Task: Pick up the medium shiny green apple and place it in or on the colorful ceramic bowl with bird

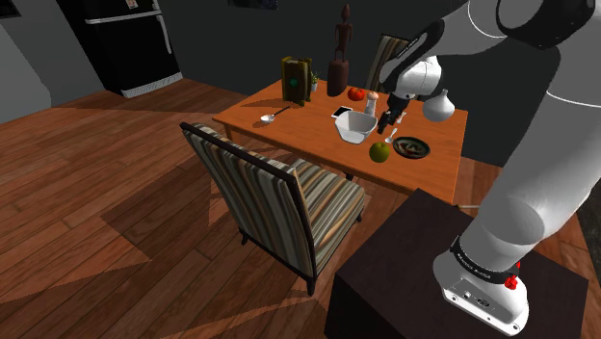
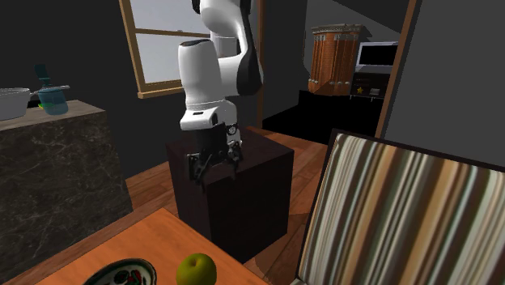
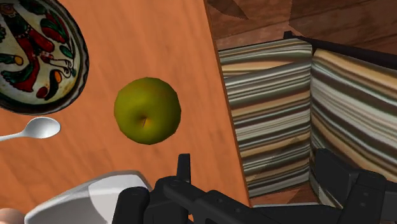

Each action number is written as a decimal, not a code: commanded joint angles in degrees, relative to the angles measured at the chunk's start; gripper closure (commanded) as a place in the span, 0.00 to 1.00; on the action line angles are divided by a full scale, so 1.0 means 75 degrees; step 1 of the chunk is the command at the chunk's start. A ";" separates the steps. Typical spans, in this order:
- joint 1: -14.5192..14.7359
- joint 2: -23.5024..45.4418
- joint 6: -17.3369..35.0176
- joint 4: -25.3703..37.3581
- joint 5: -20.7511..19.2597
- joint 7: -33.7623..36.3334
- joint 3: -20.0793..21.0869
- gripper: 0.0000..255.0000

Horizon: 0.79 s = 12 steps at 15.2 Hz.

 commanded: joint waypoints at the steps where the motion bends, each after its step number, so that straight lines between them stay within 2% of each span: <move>1: -0.0195 0.0650 0.0156 0.0410 0.0548 -0.0498 0.0085 0.00; 7: -0.1093 0.2394 0.0297 0.1833 0.1653 -0.1595 0.0538 0.00; 10: -0.1544 0.3241 0.0281 0.2660 0.1974 -0.1928 0.0760 0.00; 12: -0.1599 0.3377 0.0333 0.2745 0.2027 -0.1968 0.0819 0.00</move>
